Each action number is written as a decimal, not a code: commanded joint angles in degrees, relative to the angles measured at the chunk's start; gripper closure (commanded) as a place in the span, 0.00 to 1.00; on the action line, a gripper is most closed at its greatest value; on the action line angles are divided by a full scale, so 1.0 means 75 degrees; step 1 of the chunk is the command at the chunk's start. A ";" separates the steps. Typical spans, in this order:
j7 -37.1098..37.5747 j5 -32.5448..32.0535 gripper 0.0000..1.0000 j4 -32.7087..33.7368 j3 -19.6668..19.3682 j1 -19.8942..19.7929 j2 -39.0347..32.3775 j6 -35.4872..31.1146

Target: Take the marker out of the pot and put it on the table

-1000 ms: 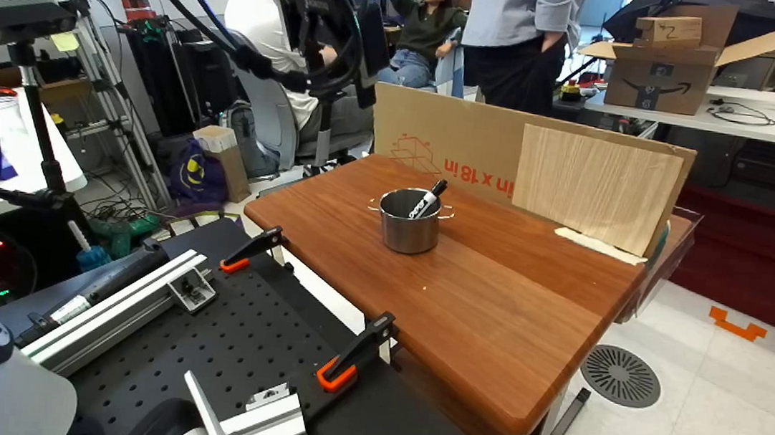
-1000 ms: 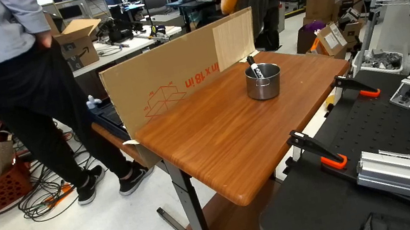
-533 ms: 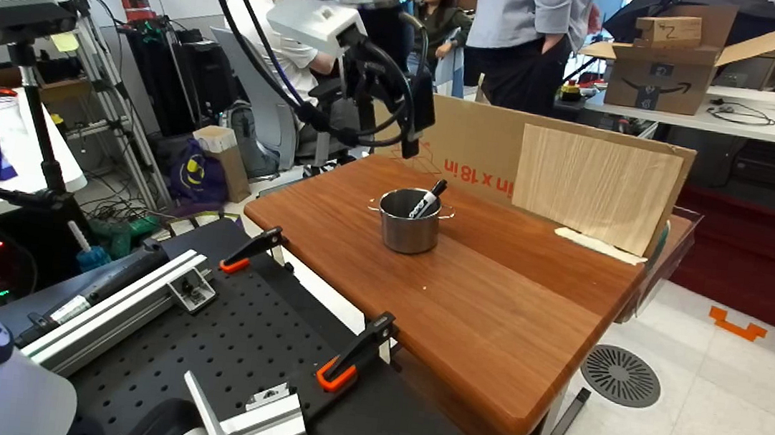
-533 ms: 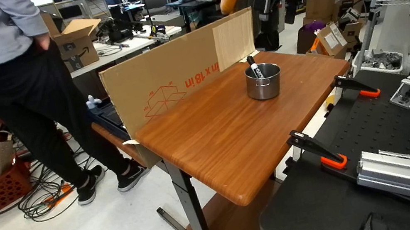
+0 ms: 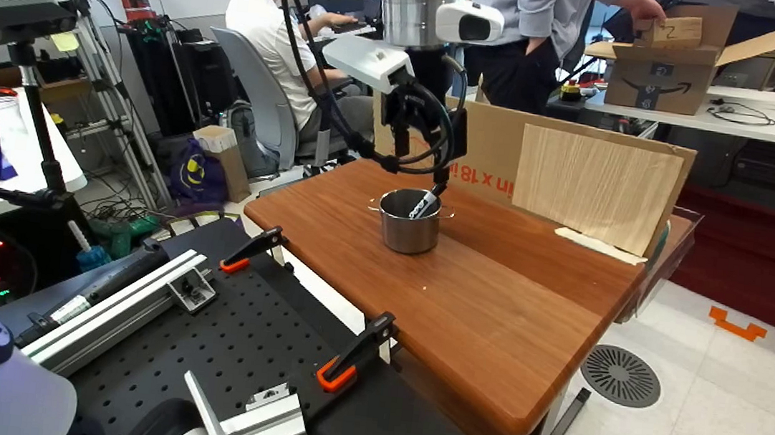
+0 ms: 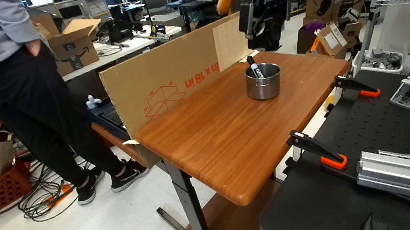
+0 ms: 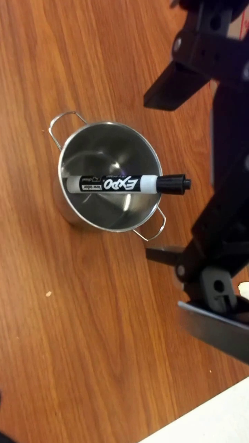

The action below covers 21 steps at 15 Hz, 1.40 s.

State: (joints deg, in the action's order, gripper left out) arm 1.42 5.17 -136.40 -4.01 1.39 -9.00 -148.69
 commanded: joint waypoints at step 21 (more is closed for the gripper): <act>0.0710 -0.0151 1.00 0.1793 0.0244 0.0012 -0.1889 0.0209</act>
State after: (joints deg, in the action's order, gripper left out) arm 5.77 4.88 -124.03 -2.48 1.60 -22.64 -148.33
